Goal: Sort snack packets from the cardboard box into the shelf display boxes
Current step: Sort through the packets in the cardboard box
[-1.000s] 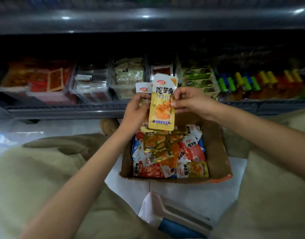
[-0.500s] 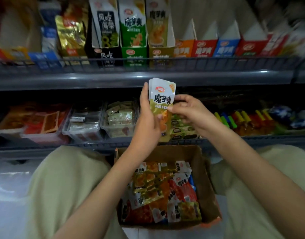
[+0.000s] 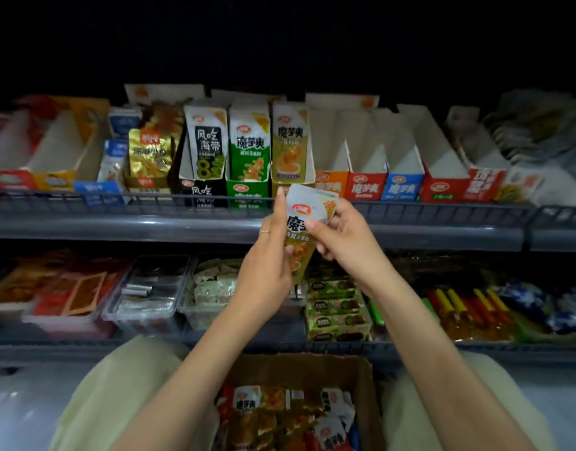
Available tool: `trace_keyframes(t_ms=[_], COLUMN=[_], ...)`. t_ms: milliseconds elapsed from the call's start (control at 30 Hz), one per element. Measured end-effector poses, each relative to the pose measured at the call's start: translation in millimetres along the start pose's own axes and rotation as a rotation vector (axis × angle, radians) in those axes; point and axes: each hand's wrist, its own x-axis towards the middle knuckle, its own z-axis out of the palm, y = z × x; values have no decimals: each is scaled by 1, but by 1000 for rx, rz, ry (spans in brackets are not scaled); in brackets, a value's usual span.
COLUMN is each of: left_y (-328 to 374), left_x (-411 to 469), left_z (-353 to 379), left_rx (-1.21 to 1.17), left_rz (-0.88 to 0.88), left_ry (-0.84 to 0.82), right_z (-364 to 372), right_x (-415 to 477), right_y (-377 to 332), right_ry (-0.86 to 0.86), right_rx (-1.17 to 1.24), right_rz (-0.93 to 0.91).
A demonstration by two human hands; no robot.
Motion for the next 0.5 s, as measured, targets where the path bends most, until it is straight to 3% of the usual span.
trace_keyframes(t_ms=[167,300,367,500], left_y=[-2,-12,-26,-55], left_x=[38,70,80,86], left_z=[-4,0,1,-5], left_rx=[66,318,352,172], left_rz=[105,296,297,127], left_ry=[47,122,150,220], right_z=[-11,-32,-35,-27], right_x=[24,51,69,106], right_y=[-24,-37,-40,-43], right_ry=[84,179,219,216], right_rx=[-29,98,151,135], right_rz=[-174,-326,-388,-420])
